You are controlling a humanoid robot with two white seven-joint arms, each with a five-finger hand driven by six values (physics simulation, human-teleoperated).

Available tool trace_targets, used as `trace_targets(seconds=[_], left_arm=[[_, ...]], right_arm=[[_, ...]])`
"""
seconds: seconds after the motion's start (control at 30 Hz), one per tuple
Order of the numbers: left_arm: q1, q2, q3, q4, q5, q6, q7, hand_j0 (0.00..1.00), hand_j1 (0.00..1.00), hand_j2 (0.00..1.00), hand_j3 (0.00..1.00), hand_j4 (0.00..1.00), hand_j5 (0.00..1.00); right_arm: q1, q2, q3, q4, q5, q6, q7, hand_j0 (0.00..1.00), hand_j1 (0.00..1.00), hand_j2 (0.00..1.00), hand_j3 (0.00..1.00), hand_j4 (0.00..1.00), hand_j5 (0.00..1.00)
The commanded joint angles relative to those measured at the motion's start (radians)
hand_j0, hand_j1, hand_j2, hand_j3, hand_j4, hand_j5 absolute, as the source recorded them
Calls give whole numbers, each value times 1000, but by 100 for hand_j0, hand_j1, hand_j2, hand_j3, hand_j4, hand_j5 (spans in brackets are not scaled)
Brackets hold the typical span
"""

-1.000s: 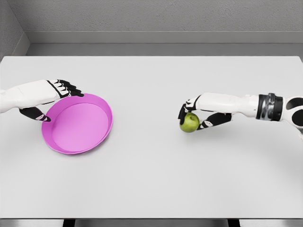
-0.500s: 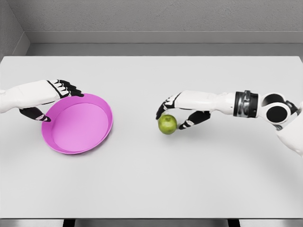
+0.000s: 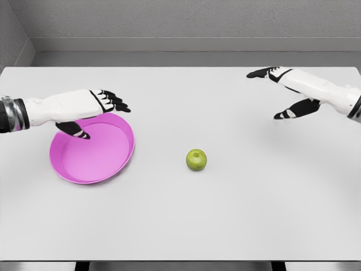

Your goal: Put the apple on the plate with both arms

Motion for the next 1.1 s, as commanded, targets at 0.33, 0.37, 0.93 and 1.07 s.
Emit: trace_targets(seconds=[0.33, 0.37, 0.93, 1.07], left_arm=[[-121, -464, -118, 243, -93, 1, -65, 100, 100, 100, 100, 100, 100], [-123, -471, -148, 243, -93, 1, -65, 100, 100, 100, 100, 100, 100], [-127, -516, -214, 238, -148, 1, -65, 100, 100, 100, 100, 100, 100], [-137, -514, -214, 235, -143, 1, -63, 100, 100, 100, 100, 100, 100]], right_arm=[[17, 7, -37, -2, -3, 0, 0, 100, 100, 100, 100, 100, 100], [17, 7, -37, -2, -3, 0, 0, 100, 100, 100, 100, 100, 100], [18, 8, -35, -2, 2, 0, 0, 100, 100, 100, 100, 100, 100], [18, 8, -35, 0, 2, 0, 0, 100, 100, 100, 100, 100, 100]])
